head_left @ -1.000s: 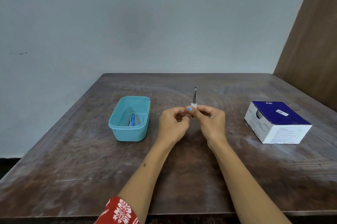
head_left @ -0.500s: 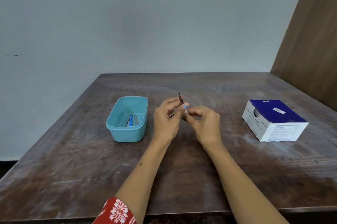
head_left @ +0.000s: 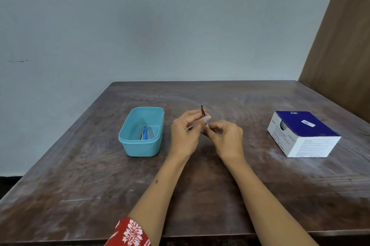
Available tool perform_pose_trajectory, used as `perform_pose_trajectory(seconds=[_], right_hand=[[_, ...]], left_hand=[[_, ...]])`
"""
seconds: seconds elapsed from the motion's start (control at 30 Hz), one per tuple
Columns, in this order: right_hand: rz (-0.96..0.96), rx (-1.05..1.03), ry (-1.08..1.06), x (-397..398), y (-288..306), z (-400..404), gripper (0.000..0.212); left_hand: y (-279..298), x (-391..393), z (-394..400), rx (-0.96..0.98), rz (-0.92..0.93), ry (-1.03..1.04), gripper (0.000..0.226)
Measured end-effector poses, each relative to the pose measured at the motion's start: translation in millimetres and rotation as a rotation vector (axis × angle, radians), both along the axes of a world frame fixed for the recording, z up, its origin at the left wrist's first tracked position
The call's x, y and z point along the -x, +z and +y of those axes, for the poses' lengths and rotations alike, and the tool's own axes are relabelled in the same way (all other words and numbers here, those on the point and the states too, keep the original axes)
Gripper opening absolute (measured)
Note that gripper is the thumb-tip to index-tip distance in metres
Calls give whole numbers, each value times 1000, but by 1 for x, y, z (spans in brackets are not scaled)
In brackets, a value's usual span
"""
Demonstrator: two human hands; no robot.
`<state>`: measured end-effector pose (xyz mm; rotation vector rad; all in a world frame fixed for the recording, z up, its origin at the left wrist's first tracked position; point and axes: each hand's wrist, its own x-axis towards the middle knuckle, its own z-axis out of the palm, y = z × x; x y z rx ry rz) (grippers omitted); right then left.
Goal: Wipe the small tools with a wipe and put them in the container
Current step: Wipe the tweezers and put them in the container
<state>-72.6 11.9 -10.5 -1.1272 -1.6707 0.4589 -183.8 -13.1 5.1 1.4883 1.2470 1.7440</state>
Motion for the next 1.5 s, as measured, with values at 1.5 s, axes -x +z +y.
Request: perform_pose_trajectory(seconds=[1.5], right_hand=[[76,38,12,3,2,-5,6]], left_hand=[[-6,3,4,59,86,106,16]])
